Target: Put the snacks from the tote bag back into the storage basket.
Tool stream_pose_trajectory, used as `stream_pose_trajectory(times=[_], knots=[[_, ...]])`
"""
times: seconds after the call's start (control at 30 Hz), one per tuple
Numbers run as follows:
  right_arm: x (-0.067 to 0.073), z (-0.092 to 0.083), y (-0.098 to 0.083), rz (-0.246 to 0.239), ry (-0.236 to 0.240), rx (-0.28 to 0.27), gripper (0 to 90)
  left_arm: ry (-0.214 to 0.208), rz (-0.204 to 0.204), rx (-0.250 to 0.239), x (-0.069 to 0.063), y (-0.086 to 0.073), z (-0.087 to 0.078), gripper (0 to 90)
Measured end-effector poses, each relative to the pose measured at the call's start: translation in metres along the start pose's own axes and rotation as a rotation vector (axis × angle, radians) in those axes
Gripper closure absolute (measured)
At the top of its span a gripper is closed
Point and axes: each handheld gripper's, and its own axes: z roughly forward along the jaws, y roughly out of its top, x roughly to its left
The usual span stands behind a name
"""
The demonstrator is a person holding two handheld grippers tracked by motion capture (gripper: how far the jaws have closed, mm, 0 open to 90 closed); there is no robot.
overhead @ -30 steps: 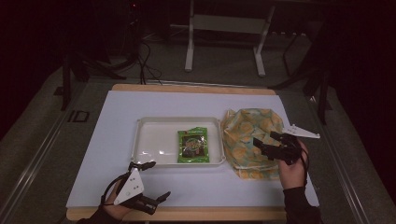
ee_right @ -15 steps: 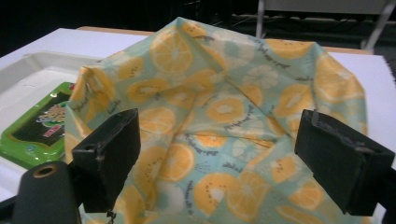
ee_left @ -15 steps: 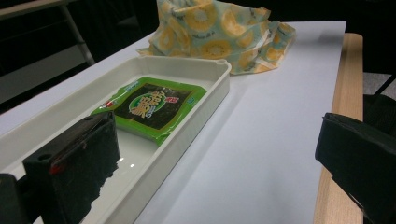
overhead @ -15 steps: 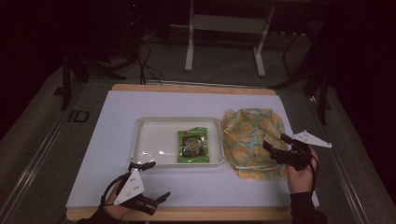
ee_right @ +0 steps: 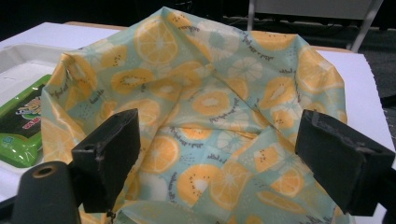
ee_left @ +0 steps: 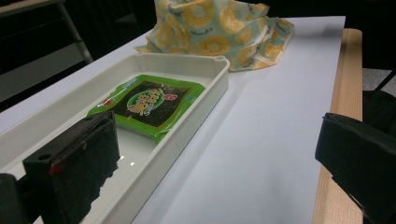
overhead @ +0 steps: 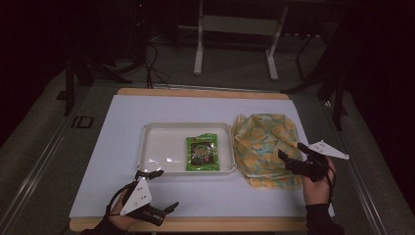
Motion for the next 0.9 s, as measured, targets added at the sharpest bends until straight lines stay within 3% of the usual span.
stream_pose_trajectory(times=[0.9], knots=[[0.0016,0.0058,-0.0046,0.029,0.017,-0.009,14.1,-0.015,0.016,0.004,-0.0022,0.0014,0.0011,0.3]])
